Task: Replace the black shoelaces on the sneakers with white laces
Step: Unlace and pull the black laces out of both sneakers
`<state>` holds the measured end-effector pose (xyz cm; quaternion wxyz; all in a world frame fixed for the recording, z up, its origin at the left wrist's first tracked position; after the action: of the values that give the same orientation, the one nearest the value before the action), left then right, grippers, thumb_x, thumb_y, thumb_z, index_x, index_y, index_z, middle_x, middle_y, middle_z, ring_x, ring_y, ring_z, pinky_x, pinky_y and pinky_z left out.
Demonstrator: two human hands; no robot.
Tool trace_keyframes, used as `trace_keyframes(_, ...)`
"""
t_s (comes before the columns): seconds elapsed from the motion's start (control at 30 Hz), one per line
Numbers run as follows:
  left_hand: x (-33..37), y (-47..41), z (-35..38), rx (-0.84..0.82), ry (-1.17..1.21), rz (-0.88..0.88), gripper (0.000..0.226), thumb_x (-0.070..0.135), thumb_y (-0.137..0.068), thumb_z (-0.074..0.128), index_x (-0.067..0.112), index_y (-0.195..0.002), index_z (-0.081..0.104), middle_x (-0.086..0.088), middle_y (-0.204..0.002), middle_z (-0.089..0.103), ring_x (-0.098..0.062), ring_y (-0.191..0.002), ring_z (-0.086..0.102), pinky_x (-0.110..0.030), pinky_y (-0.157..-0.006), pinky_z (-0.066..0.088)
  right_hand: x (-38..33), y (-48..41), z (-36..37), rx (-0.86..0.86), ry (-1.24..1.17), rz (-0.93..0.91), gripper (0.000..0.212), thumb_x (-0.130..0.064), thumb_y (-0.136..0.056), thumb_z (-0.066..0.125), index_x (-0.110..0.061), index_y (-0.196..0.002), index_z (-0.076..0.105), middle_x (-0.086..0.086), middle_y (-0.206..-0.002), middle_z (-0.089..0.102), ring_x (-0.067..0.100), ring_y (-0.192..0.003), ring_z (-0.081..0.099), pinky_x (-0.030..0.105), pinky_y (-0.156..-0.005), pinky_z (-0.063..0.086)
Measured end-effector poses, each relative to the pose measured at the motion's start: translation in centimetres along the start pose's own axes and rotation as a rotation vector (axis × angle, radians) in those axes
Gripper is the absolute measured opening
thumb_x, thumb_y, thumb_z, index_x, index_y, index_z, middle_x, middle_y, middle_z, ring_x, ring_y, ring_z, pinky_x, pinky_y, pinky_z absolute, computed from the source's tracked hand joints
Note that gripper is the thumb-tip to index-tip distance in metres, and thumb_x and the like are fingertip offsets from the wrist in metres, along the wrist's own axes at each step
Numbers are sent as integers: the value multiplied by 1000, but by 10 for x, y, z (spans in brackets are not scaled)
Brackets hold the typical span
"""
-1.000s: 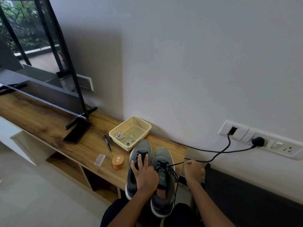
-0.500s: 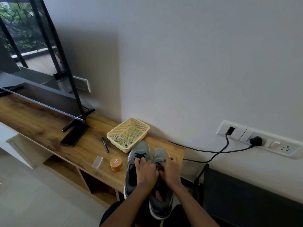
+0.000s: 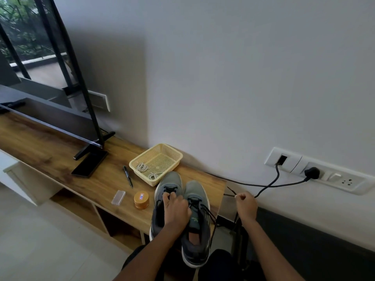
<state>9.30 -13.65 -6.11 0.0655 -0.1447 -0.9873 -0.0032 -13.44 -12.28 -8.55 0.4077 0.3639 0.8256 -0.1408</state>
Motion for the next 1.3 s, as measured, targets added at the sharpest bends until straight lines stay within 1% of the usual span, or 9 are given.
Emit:
trace_keyframes(0.1,3,2,0,3,9,-2,26,35,-94,42,19,-102,60,0,-109,58,-23,-115,42,-41,-109,13,19,8,0,-76,-7,84,11,-14,-88,59,-16,-84,69,10,-95,67,32,-102,56,47,-90,47)
trace_keyframes(0.2,2,5,1,33,49,4,26,38,-94,43,24,-115,52,1,-119,50,-21,-117,40,-42,-108,12,18,25,2,-68,22,122,20,-17,-88,60,-11,-105,70,13,-115,61,31,-112,49,42,-98,41)
trace_keyframes(0.33,9,2,0,40,71,66,29,38,-92,47,28,-117,55,2,-132,38,-21,-126,29,-44,-109,8,-14,60,16,-218,93,-80,16,-24,-89,59,-15,-97,71,2,-106,65,23,-111,50,30,-95,27)
trace_keyframes(0.43,15,-4,2,-36,43,69,27,34,-92,50,26,-116,59,0,-143,31,-25,-136,18,-49,-112,2,-26,84,31,-303,208,-166,18,-40,-84,61,-26,-92,65,-4,-112,52,21,-117,39,31,-91,31)
trace_keyframes(0.6,25,-13,5,-96,61,35,23,29,-91,54,27,-113,61,0,-147,27,-27,-140,11,-51,-112,-1,-19,101,49,-202,425,-226,38,-51,-84,55,-24,-111,59,-4,-127,42,22,-117,37,36,-95,34)
trace_keyframes(0.77,27,-17,6,-72,88,31,16,32,-91,54,27,-103,64,3,-145,31,-25,-140,11,-50,-112,-1,-12,104,54,-14,356,-266,22,-34,-81,68,-18,-97,70,0,-118,55,25,-108,45,38,-88,37)
trace_keyframes(0.93,28,-18,11,-38,37,24,17,34,-94,50,28,-102,63,3,-151,23,-25,-143,4,-50,-111,-4,-14,103,64,120,426,-313,27,-21,-43,91,-18,-60,70,2,-90,67,32,-90,57,50,-91,30)
trace_keyframes(1.07,30,-18,14,-15,44,-67,19,31,-95,49,26,-108,62,2,-152,20,-26,-142,6,-50,-109,-2,-11,103,68,193,445,-321,28,-21,-41,92,-18,-57,70,1,-90,67,25,-96,46,50,-94,22)
trace_keyframes(1.3,2,-36,0,86,42,-274,22,26,-93,45,20,-110,57,1,-122,49,-24,-119,38,-39,-99,27,-4,98,68,285,403,-352,27,-18,-42,91,-18,-60,71,0,-89,67,23,-97,42,50,-94,21)
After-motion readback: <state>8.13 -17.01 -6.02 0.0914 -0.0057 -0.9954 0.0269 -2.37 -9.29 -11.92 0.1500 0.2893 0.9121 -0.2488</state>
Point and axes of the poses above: each hand's wrist, its own y-axis away from the middle knuckle, its own z-axis out of the palm, x = y × z, the point moved 2 cm from there along -y, towards the middle knuckle
